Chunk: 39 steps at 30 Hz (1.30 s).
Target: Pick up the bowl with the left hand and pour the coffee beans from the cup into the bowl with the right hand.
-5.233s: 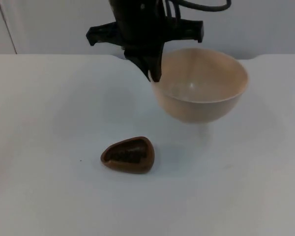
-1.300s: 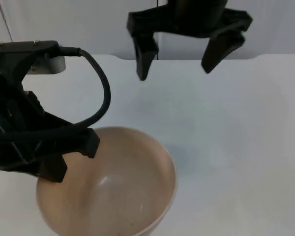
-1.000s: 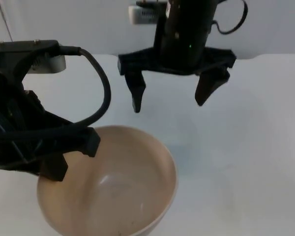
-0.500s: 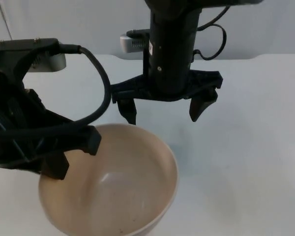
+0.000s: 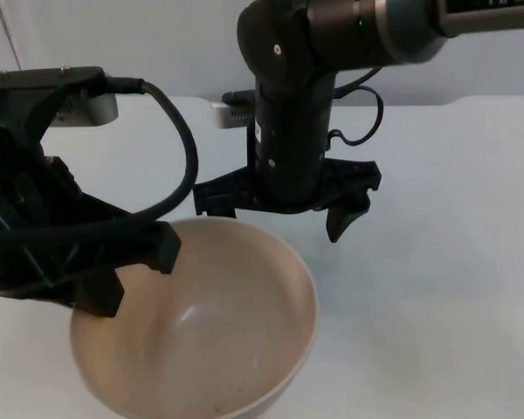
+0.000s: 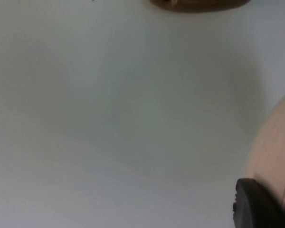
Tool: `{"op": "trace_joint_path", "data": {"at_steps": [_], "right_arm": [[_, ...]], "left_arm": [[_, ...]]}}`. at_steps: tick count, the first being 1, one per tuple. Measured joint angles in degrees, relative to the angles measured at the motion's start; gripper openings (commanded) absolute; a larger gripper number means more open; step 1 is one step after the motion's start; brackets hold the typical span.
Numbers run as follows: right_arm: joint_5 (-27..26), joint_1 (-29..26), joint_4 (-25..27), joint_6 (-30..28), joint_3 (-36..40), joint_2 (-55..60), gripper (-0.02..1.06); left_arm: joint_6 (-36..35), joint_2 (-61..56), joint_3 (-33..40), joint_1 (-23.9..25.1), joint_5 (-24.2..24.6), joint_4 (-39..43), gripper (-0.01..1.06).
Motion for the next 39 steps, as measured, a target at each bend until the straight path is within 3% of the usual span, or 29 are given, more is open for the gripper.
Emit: {"op": "trace_joint_path", "data": {"at_steps": [30, 39], "right_arm": [[-3.27, 0.0, -1.02, 1.4, 0.0, 3.84, 0.79], [-3.91, 0.0, -0.9, 1.56, 0.0, 4.14, 0.63]], "left_arm": [[-0.1, 0.0, 0.0, 0.0, -0.1, -0.24, 0.0], [-0.1, 0.0, 0.0, 0.0, -0.1, -0.35, 0.0]]}}
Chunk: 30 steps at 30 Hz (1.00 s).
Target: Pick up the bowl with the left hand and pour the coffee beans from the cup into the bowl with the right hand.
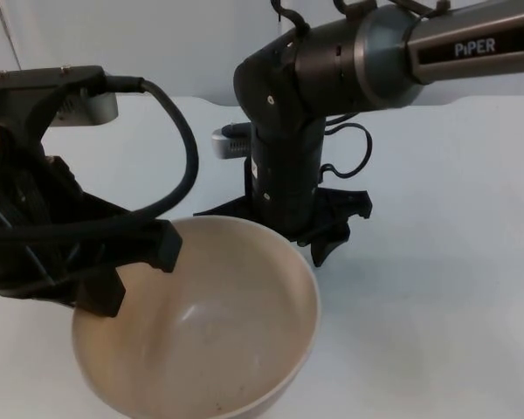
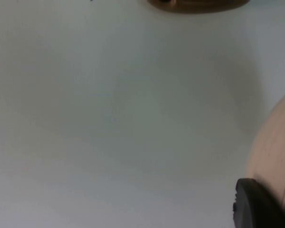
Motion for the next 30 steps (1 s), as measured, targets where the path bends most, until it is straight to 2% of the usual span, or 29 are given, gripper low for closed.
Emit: {"op": "trace_joint_path", "data": {"at_steps": [1, 3, 6, 12, 16, 17, 20, 30], "right_arm": [[0.0, 0.0, 0.0, 0.0, 0.0, 0.0, 0.63], [-0.26, 0.0, 0.12, 0.0, 0.0, 0.18, 0.5], [-0.35, 0.0, 0.12, 0.0, 0.0, 0.23, 0.4], [-0.35, 0.0, 0.12, 0.0, 0.0, 0.23, 0.27], [-0.35, 0.0, 0.12, 0.0, 0.0, 0.32, 0.12], [-0.35, 0.0, 0.12, 0.0, 0.0, 0.32, 0.12], [-0.49, 0.0, 0.12, 0.0, 0.0, 0.32, 0.0], [-0.17, 0.0, -0.19, -0.17, 0.0, 0.06, 0.0]], "left_arm": [[0.0, 0.0, 0.0, 0.0, 0.0, 0.0, 0.0], [0.0, 0.0, 0.0, 0.0, 0.0, -0.11, 0.0], [0.0, 0.0, 0.0, 0.0, 0.0, -0.11, 0.0], [0.0, 0.0, 0.0, 0.0, 0.0, -0.21, 0.0], [0.0, 0.0, 0.0, 0.0, 0.0, -0.21, 0.0], [0.0, 0.0, 0.0, 0.0, 0.0, -0.21, 0.0], [0.0, 0.0, 0.0, 0.0, 0.0, -0.21, 0.0], [0.0, 0.0, 0.0, 0.0, 0.0, -0.21, 0.0]]}}
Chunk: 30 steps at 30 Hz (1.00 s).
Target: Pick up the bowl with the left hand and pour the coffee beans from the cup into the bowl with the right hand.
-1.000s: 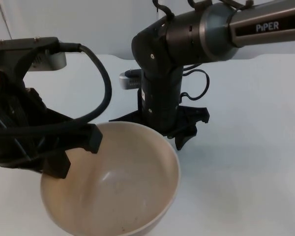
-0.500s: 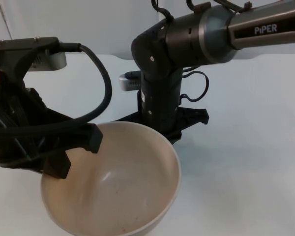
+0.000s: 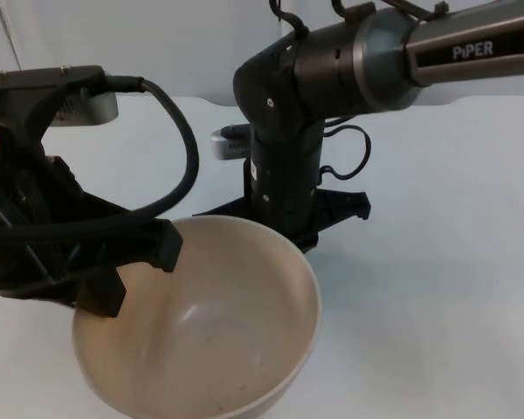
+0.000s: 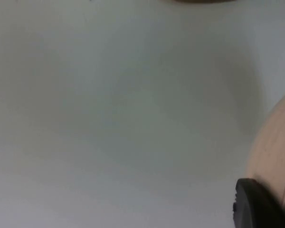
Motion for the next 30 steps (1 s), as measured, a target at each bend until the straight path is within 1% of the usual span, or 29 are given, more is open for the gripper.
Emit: {"op": "trace_joint_path", "data": {"at_steps": [6, 10, 11, 15, 16, 22, 24, 28, 30], "right_arm": [[1.92, -1.02, -0.7, -2.3, 0.0, -2.51, 0.0], [5.07, -3.89, -0.81, -6.29, 0.0, -5.81, 0.0], [5.07, -3.89, -0.81, -6.29, 0.0, -5.81, 0.0], [7.24, -7.54, 3.0, -12.69, 0.0, -9.5, 0.0], [7.24, -7.54, 3.0, -12.69, 0.0, -9.5, 0.0], [10.67, -10.28, 3.62, -19.33, 0.0, -15.04, 0.0], [10.93, -10.29, 3.67, -19.87, 0.0, -15.59, 0.0], [13.49, -10.39, 3.91, -24.77, 0.0, -20.6, 0.0], [14.06, -10.39, 3.91, -25.6, 0.0, -21.59, 0.0]], "left_arm": [[0.0, 0.0, 0.0, 0.0, 0.0, 0.0, 0.0], [-0.1, 0.0, 0.0, 0.0, 0.0, 0.0, 0.0], [-0.1, 0.0, 0.0, 0.0, 0.0, 0.0, 0.0], [-0.1, 0.0, 0.0, 0.0, 0.0, 0.0, 0.0], [-0.1, 0.0, 0.0, 0.0, 0.0, 0.0, 0.0], [-0.49, 0.0, 0.0, 0.0, 0.0, 0.0, 0.0], [-0.49, 0.0, 0.0, 0.0, 0.0, 0.0, 0.0], [-0.71, 0.0, 0.0, 0.0, -0.11, 0.11, 0.0], [-0.71, 0.0, 0.0, 0.0, -0.11, 0.11, 0.0]]}}
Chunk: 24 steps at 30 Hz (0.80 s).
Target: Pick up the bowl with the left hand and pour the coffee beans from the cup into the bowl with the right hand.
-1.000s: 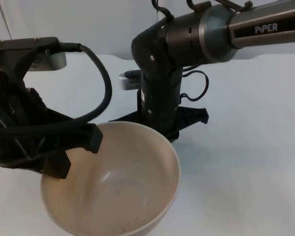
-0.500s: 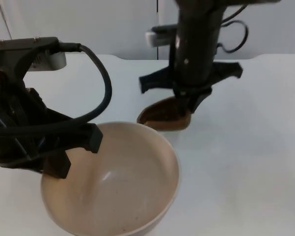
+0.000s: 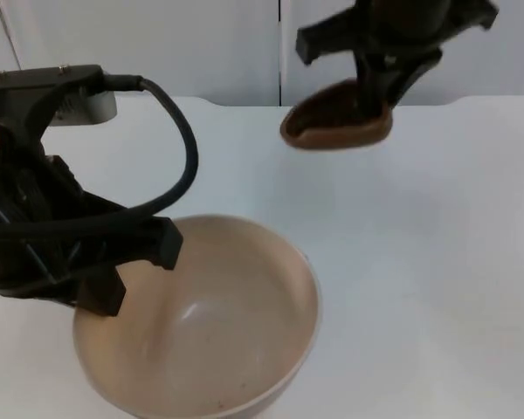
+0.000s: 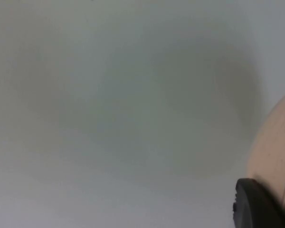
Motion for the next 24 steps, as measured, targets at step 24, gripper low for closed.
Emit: {"op": "trace_joint_path", "data": {"at_steps": [24], "right_arm": [[0.94, 0.55, 2.58, -5.68, 0.0, -12.17, 0.0]], "left_arm": [[-0.22, 0.0, 0.0, 0.0, -0.93, 0.0, 0.0]]}}
